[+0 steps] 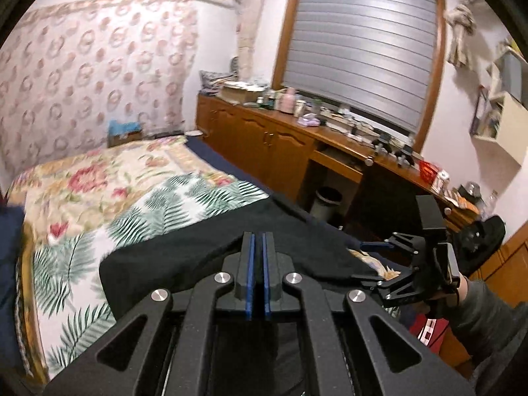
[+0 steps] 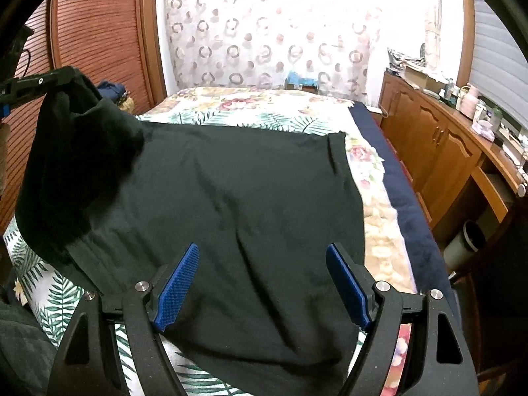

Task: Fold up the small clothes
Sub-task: 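Fold the shirt side over its back with the left tool and release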

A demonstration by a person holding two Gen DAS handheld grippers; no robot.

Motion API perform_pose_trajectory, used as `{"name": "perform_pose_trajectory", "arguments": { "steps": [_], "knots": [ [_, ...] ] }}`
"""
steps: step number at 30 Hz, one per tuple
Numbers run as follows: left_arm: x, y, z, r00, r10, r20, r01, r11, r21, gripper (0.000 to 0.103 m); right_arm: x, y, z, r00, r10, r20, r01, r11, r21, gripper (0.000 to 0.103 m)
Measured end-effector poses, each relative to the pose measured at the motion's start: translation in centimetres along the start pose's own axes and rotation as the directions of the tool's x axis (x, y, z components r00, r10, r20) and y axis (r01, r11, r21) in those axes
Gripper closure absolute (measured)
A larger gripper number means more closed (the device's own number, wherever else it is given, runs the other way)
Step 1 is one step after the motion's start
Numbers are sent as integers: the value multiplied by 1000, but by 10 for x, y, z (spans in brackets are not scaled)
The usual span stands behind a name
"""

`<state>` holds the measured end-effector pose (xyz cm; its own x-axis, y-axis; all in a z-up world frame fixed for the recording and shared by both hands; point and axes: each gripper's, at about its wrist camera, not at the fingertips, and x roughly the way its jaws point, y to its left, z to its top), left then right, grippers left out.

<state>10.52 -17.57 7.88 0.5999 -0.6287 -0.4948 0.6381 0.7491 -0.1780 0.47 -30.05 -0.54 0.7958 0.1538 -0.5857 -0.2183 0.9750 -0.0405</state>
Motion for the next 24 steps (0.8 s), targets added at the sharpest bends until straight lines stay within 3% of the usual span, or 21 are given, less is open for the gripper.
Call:
{"name": "perform_pose_trajectory", "arguments": {
  "steps": [12, 16, 18, 20, 23, 24],
  "knots": [
    [43, -72, 46, 992, -121, -27, 123, 987, 105, 98, -26, 3, -8, 996, -42, 81, 42, 999, 11, 22],
    [58, -79, 46, 985, -158, -65, 165, 981, 105, 96, -24, 0, -13, 996, -57, 75, 55, 998, 20, 22],
    [65, -76, 41, 987, -140, -80, 148, 984, 100, 72, -22, -1, -14, 996, -60, 69, 58, 998, 28, 22],
    [67, -70, 32, 990, -114, -85, 122, 988, 97, 61, -20, -1, -15, 996, -59, 65, 57, 998, 32, 22],
    [69, -55, 20, 991, -71, -111, 80, 994, 77, 57, -16, 2, -13, 997, -54, 56, 53, 998, 24, 22],
    [69, -49, 16, 992, -51, -119, 60, 996, 71, 49, -14, 1, -11, 997, -50, 51, 49, 999, 23, 22]
  ]
}}
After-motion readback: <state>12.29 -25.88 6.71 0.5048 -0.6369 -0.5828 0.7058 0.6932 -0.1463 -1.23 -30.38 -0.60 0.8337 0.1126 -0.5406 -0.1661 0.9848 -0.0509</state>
